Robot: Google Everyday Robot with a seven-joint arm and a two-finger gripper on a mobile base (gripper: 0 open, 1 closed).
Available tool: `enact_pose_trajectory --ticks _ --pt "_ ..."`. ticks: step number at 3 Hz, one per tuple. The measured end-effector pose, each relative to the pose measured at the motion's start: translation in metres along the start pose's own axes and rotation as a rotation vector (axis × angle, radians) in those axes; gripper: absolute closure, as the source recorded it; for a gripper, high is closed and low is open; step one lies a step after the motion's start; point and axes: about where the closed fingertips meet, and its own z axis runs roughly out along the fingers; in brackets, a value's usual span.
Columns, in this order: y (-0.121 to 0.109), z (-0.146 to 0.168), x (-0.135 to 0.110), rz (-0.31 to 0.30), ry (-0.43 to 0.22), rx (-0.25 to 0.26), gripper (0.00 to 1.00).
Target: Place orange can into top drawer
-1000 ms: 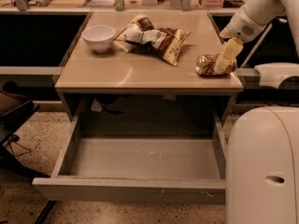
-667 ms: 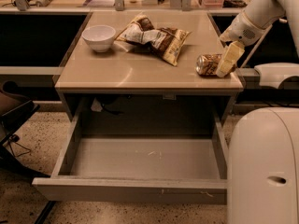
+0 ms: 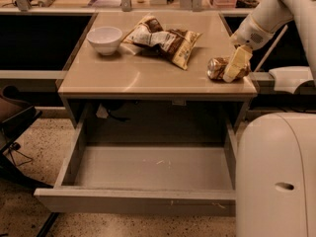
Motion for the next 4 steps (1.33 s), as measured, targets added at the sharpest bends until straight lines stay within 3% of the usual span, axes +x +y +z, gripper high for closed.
enact_pose_trajectory --ticks 1,2,4 --pt "0.0030 0.0286 0.0027 0.009 -0.012 -0.059 0.00" --pt "-0.0026 0.0323 0.0003 0.010 -0.020 -0.041 0.00" --pt "-0.0028 0.0323 0.0002 0.010 -0.020 -0.040 0.41"
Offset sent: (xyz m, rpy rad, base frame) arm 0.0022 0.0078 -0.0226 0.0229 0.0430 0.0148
